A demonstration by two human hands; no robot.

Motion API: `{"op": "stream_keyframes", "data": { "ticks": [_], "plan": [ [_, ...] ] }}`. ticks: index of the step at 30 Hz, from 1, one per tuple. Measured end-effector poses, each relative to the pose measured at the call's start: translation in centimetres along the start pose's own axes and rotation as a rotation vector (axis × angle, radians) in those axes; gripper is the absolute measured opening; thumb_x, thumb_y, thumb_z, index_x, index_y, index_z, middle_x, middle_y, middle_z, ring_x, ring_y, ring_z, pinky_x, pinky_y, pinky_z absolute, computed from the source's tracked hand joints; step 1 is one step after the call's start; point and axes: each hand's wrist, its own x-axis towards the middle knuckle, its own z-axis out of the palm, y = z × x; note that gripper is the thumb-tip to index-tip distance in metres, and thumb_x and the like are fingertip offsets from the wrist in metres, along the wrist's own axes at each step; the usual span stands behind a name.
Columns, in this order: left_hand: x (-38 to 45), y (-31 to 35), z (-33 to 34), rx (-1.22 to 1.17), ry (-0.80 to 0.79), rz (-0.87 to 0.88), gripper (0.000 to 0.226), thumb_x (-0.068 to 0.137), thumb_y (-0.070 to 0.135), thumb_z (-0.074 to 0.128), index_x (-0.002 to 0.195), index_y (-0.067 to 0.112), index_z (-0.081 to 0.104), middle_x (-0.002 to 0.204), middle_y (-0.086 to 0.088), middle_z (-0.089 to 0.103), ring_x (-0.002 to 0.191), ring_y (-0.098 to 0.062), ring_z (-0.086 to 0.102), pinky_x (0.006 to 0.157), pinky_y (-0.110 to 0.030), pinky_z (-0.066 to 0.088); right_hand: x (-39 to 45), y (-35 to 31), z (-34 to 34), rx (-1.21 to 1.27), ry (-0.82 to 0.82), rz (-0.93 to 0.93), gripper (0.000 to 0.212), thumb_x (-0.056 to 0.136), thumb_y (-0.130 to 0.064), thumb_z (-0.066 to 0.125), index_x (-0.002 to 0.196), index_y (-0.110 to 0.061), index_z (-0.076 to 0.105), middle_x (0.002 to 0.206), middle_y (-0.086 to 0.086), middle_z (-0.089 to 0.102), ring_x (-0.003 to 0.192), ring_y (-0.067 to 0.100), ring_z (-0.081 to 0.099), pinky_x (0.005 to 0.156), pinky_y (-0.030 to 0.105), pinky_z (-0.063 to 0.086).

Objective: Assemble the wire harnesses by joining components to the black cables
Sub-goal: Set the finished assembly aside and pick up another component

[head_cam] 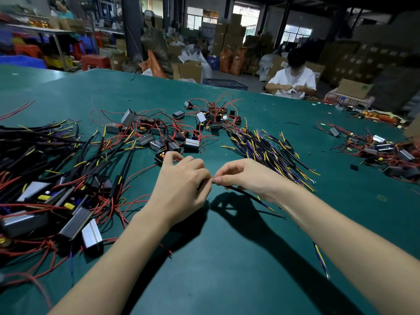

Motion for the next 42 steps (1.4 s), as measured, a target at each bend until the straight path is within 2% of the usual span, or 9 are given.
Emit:
{"op": "stream_keyframes", "data": {
  "ticks": [4,8,13,17,21,30,34,38,42],
  "plan": [
    [0.1,0.1,0.0,-0.058,-0.064,-0.093,0.027,0.086,0.033,0.049,0.075,0.021,0.070,0.075,0.006,0.060,0.075,-0.016,0.057,0.087,-0.041,0.032,-0.2,-0.1,0.5,-0.256,0.161,-0.135,0.011,0.081,-0.014,0.074,0.074,-0.019,0.068,0.073,0.002,0.066,0.067,0.012,0.053,0.066,0.028,0.044],
    [0.4,-0.1,0.1,-0.349,-0.104,-0.289,0.020,0.085,0.038,0.057,0.076,0.025,0.069,0.076,0.011,0.062,0.077,-0.008,0.054,0.094,-0.043,0.033,-1.0,0.5,1.8,-0.808,0.377,-0.544,0.009,0.081,-0.008,0.069,0.077,-0.015,0.065,0.082,0.001,0.064,0.079,0.021,0.062,0.076,0.044,0.046],
    [0.9,-1.0,-0.3,-0.757,-0.267,-0.502,0.014,0.080,0.027,0.067,0.069,0.021,0.070,0.076,-0.005,0.071,0.072,-0.013,0.058,0.085,-0.034,0.046,-1.2,1.4,2.7,-1.346,0.574,-0.936,0.022,0.085,0.002,0.049,0.073,-0.010,0.062,0.074,0.005,0.061,0.065,0.024,0.058,0.075,0.037,0.049],
    [0.3,-1.2,-0.3,-0.635,-0.215,-0.469,0.013,0.081,0.030,0.068,0.070,0.026,0.070,0.073,0.003,0.071,0.074,-0.009,0.062,0.086,-0.035,0.043,-1.2,0.9,2.8,-0.812,0.406,-0.552,0.006,0.087,-0.010,0.064,0.083,-0.013,0.067,0.078,-0.001,0.065,0.072,0.021,0.062,0.071,0.037,0.048],
    [-0.1,-0.7,-0.7,-0.207,-0.031,-0.177,0.009,0.084,0.038,0.063,0.089,0.032,0.067,0.074,0.016,0.064,0.085,-0.005,0.060,0.093,-0.034,0.022,-0.6,-0.5,1.7,-0.437,0.274,-0.250,0.010,0.085,-0.014,0.066,0.077,-0.019,0.069,0.063,-0.012,0.062,0.056,-0.002,0.055,0.060,0.015,0.043],
    [0.2,-0.3,-0.8,0.074,-0.062,0.034,0.012,0.072,0.024,0.074,0.066,0.020,0.064,0.063,0.007,0.062,0.069,-0.021,0.061,0.093,-0.051,0.037,-0.3,-0.5,1.1,0.112,0.037,0.200,0.013,0.086,-0.010,0.067,0.072,-0.009,0.066,0.059,0.006,0.051,0.043,0.004,0.052,0.045,0.013,0.034],
    [0.2,-0.3,-0.5,0.051,-0.126,0.015,0.013,0.075,0.028,0.072,0.066,0.022,0.065,0.065,0.007,0.063,0.071,-0.019,0.060,0.098,-0.052,0.034,-0.8,-0.5,1.1,-0.364,0.100,-0.060,0.008,0.086,-0.017,0.068,0.081,-0.012,0.072,0.064,0.000,0.063,0.050,-0.001,0.052,0.053,0.015,0.041],
    [-0.1,-0.6,-0.2,-0.031,-0.227,-0.064,0.012,0.082,0.035,0.061,0.075,0.027,0.064,0.074,0.011,0.064,0.088,-0.010,0.059,0.106,-0.040,0.017,-1.0,-0.6,1.8,-1.149,0.096,-0.376,0.010,0.091,-0.019,0.054,0.092,-0.015,0.064,0.093,0.003,0.062,0.087,0.024,0.057,0.076,0.035,0.041],
    [0.1,-0.9,-0.6,-0.309,-0.189,-0.234,0.011,0.073,0.041,0.061,0.065,0.033,0.058,0.065,0.018,0.062,0.078,-0.005,0.058,0.101,-0.036,0.029,-1.4,-0.5,2.3,-1.661,0.273,-0.869,0.015,0.083,-0.007,0.050,0.073,-0.017,0.057,0.072,0.002,0.056,0.063,0.021,0.054,0.060,0.029,0.038]
  ]
}}
